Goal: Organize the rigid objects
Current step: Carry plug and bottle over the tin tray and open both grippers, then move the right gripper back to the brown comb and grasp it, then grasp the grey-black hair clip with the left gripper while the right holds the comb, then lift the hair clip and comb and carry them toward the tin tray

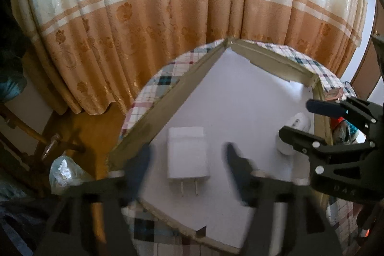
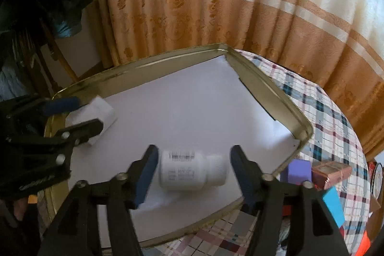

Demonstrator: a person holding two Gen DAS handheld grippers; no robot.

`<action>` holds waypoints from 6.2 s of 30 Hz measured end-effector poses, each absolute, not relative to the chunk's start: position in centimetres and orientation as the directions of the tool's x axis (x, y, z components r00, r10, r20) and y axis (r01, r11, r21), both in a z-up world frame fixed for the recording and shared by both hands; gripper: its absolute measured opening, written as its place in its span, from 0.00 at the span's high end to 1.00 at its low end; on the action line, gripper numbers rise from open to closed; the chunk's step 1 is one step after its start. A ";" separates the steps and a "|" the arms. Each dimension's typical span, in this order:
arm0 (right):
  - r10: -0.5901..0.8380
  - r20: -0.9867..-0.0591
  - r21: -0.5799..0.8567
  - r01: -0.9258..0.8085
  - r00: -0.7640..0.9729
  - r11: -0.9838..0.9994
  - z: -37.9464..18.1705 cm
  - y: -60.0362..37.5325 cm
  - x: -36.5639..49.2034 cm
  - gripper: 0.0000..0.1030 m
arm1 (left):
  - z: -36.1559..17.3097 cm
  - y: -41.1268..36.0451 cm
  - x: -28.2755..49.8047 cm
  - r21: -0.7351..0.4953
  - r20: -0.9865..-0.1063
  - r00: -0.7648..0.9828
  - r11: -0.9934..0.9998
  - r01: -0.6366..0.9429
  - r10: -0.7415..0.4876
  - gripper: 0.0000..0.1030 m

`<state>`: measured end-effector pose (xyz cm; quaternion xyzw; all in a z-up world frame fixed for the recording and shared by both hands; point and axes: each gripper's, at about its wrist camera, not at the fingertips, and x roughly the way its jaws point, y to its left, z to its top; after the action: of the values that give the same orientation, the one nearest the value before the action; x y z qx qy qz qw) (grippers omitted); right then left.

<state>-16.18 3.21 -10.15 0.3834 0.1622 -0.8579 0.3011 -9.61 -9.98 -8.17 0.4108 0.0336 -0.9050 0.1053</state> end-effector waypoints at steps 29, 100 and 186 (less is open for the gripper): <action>-0.268 -0.718 0.108 0.277 -0.643 -0.955 -10.4 25.8 -7.7 0.29 | -5.3 4.9 -5.0 -0.026 -0.679 -0.725 -0.990 -0.136 0.118 0.09; -0.346 -0.694 0.158 0.336 -0.631 -0.929 -14.0 25.8 -7.8 0.73 | -12.5 12.6 -14.7 -0.052 -0.776 -0.598 -0.966 -0.255 0.200 0.47; -0.307 -0.585 0.028 0.360 -0.750 -0.933 -12.2 24.0 -5.6 0.73 | -9.5 8.6 -7.6 -0.046 -0.670 -0.715 -0.973 -0.228 0.199 0.59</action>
<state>-5.63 23.98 -12.25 0.3050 0.0432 -0.9345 0.1785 -7.57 8.63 -9.47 0.3591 -0.0198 -0.9259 -0.1152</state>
